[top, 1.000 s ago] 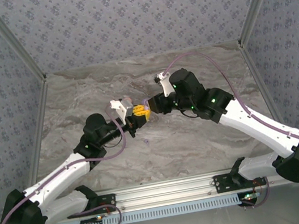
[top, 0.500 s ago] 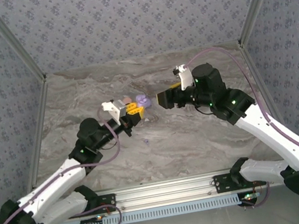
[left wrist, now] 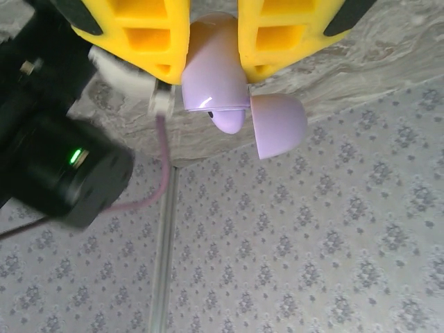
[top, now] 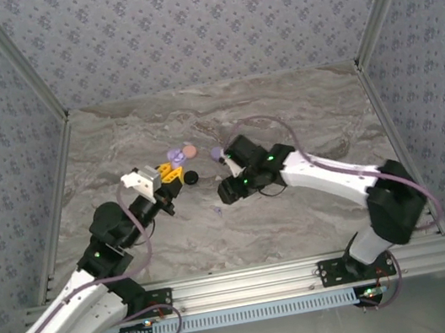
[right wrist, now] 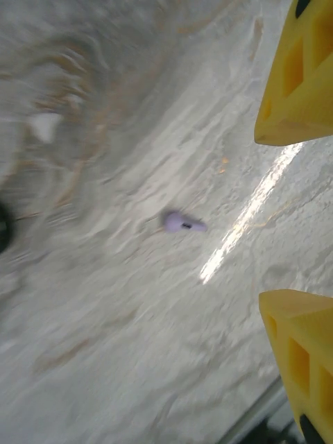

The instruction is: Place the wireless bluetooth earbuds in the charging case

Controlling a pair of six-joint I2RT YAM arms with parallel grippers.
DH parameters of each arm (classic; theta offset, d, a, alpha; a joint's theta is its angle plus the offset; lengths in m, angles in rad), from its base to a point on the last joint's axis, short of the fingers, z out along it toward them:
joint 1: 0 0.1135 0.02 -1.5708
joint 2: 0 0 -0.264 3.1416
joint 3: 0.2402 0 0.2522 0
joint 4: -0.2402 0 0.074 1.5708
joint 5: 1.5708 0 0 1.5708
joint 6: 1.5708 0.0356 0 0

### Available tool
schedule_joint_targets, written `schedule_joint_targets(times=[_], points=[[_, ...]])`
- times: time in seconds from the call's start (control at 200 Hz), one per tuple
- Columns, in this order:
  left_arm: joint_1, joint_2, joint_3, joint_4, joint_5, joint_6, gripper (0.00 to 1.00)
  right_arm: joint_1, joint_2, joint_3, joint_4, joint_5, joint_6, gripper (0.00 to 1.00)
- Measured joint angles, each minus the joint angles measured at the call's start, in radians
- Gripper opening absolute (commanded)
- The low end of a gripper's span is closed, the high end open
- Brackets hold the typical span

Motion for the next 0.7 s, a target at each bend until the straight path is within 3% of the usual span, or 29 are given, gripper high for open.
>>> schedule_joint_targets(times=[0.22, 0.44, 0.7], points=[[0.000, -0.114, 0.000, -0.114, -0.042, 0.019, 0.00, 0.057, 0.216, 0.156, -0.098, 0.043, -0.019, 0.55], [0.000, -0.127, -0.002, -0.150, -0.051, 0.023, 0.00, 0.096, 0.395, 0.308, -0.141, 0.089, -0.049, 0.50], [0.000, -0.126, -0.003, -0.154, -0.051, 0.025, 0.00, 0.113, 0.491, 0.375, -0.195, 0.136, -0.057, 0.44]])
